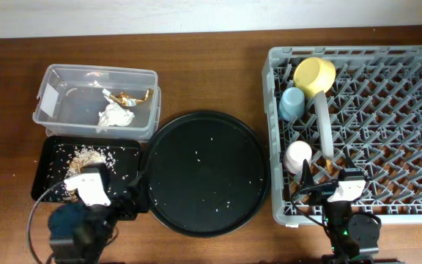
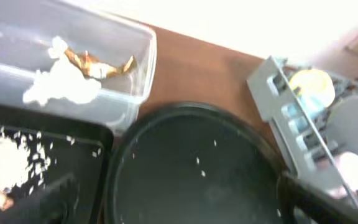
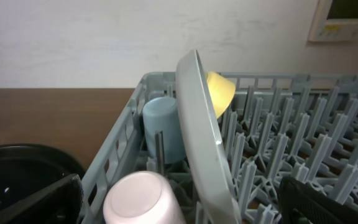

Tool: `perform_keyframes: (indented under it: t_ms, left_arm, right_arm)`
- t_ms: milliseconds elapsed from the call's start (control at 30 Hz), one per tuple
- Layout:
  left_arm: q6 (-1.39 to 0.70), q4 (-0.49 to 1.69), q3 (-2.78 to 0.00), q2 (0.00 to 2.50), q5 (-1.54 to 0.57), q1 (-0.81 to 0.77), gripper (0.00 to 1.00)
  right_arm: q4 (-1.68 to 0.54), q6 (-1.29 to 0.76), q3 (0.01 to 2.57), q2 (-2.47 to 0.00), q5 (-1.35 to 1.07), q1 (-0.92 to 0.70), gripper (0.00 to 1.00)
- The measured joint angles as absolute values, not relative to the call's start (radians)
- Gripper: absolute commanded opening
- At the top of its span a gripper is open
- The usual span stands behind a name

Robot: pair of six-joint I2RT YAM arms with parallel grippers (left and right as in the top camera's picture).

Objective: Sort waste into correct bins and load items into the dishwasher rack

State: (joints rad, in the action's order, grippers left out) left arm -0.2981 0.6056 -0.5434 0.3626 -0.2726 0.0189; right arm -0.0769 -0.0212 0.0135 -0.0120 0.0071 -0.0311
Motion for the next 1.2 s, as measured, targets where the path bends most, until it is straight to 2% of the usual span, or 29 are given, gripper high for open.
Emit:
perform_keyframes:
  t_ms: [67,133,167,233,367,467,600,1200]
  left_arm:
    - [-0.299,0.215,-0.331,0.239,-0.271,0.019,0.99]
    - [-0.299,-0.044,-0.155,0.142,-0.267,0.019,0.99]
    - [-0.299,-0.096,-0.091,0.107,-0.264,0.019,0.99]
    - [-0.299,-0.102,-0.027,0.067,-0.242,0.019,0.99]
    - [-0.299,0.07,-0.017,0.016,-0.103,0.014,0.99]
    - [-0.186,0.083,-0.017,0.014,-0.019,-0.019,0.99]
    - [-0.039,0.084,-0.017,0.014,0.002,-0.035,0.99]
    - [-0.022,0.084,-0.017,0.014,0.005,-0.035,0.99]
  right_arm:
    - [-0.078,-0.021,0.014,-0.014,0.007,-0.031,0.98]
    - [-0.077,-0.022,0.014,-0.012,0.007,-0.031,0.98]
    - [-0.078,-0.021,0.014,-0.012,0.007,-0.031,0.98]
    - [-0.077,-0.02,0.014,-0.012,0.007,-0.031,0.98]
    - [-0.077,-0.021,0.014,-0.012,0.007,-0.031,0.98]
    - [-0.077,-0.021,0.014,-0.012,0.007,-0.031,0.98]
    - [-0.077,-0.021,0.014,-0.012,0.007,-0.031,0.98]
    - [-0.077,-0.021,0.014,-0.012,0.007,-0.031,0.98]
